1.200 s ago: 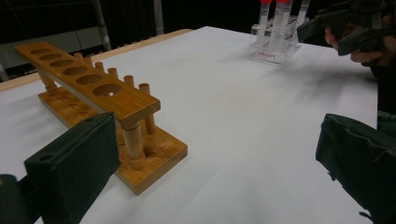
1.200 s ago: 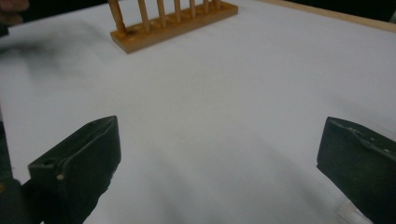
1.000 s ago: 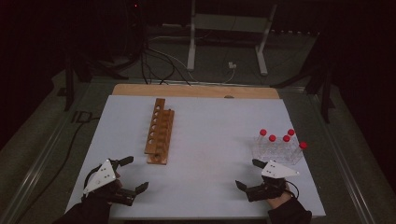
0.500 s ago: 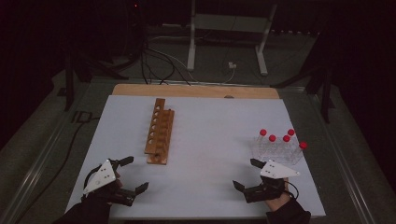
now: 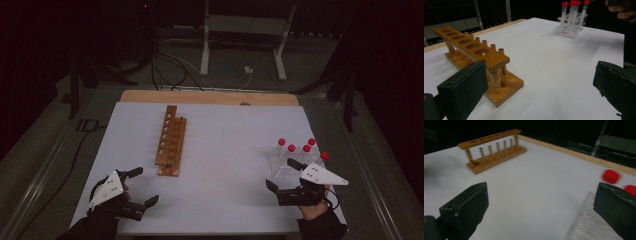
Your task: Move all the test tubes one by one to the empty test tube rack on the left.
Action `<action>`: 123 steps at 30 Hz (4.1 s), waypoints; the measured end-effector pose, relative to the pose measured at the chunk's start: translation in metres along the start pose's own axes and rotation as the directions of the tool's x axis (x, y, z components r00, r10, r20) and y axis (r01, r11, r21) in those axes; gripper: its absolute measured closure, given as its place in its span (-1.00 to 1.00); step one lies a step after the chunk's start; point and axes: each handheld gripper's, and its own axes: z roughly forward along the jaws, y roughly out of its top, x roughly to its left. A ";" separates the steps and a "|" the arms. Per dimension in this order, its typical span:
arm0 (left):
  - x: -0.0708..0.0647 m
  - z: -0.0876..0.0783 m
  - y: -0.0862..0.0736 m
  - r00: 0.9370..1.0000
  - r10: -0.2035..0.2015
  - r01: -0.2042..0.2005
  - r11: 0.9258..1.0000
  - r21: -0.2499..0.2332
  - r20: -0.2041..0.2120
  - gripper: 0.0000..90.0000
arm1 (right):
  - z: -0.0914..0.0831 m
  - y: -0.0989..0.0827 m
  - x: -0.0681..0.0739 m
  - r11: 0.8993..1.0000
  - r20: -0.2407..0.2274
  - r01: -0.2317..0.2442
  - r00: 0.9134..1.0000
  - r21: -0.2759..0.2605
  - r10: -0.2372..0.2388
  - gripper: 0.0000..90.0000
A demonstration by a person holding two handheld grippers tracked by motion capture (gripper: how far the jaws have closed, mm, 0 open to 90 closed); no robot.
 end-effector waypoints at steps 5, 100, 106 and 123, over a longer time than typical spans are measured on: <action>0.000 0.000 0.000 1.000 0.001 -0.001 1.000 -0.001 0.001 -0.99 | -0.012 0.003 -0.012 1.000 0.085 -0.017 0.996 -0.006 0.017 -1.00; 0.002 0.001 0.000 1.000 -0.018 0.018 1.000 0.019 -0.013 -0.99 | -0.051 0.010 -0.081 0.972 0.548 -0.225 0.822 0.060 0.157 0.65; 0.001 0.002 0.000 1.000 -0.017 0.017 1.000 0.022 -0.005 -0.99 | -0.050 0.020 -0.068 0.977 0.498 -0.208 0.854 0.057 0.153 0.65; 0.001 0.001 0.003 1.000 -0.020 0.020 1.000 0.018 0.002 -0.99 | -0.009 0.036 -0.011 0.985 0.252 -0.115 0.964 0.126 0.081 0.65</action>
